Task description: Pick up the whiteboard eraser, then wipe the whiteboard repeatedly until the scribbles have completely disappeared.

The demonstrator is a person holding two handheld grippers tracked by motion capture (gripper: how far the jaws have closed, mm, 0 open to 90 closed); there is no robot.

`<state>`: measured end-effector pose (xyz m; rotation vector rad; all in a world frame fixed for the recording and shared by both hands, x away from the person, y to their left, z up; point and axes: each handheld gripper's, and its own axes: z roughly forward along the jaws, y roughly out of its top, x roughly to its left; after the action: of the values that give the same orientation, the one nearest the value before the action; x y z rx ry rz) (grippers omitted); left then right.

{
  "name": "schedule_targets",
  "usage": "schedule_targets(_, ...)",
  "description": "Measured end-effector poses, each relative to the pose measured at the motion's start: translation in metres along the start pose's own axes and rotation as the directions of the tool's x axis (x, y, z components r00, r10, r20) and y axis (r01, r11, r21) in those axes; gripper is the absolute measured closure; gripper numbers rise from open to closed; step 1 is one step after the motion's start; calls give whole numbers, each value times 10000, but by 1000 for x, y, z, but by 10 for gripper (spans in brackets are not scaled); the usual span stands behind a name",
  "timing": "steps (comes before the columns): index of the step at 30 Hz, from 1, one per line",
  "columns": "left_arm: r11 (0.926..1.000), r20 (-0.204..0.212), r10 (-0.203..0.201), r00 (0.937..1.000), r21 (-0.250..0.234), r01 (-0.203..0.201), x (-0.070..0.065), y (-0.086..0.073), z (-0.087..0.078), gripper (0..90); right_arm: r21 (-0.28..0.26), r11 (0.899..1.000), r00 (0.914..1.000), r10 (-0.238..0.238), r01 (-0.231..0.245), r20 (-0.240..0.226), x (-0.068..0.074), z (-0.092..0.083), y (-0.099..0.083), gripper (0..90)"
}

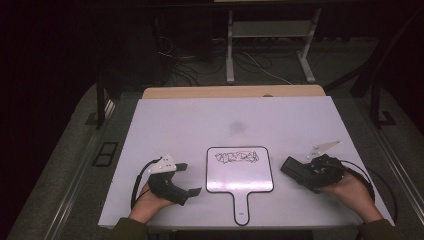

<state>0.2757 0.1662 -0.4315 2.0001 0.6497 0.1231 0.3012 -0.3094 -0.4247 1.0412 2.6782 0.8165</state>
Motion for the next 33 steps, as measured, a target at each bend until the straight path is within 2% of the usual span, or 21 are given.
schedule_targets(14,9999,-40,-50,10000,-120,49,-1,0,-2,0,-464,9989,9996,85,-97,-255,1,-8,16,384)
schedule_targets(21,9999,-46,-50,10000,-91,49,-1,0,-2,0,-524,9986,9997,12,-25,-247,2,-6,24,384)
schedule_targets(33,10000,-59,-77,10000,-58,77,0,-1,-2,0,-569,9982,9994,-210,194,-269,4,-1,49,384)
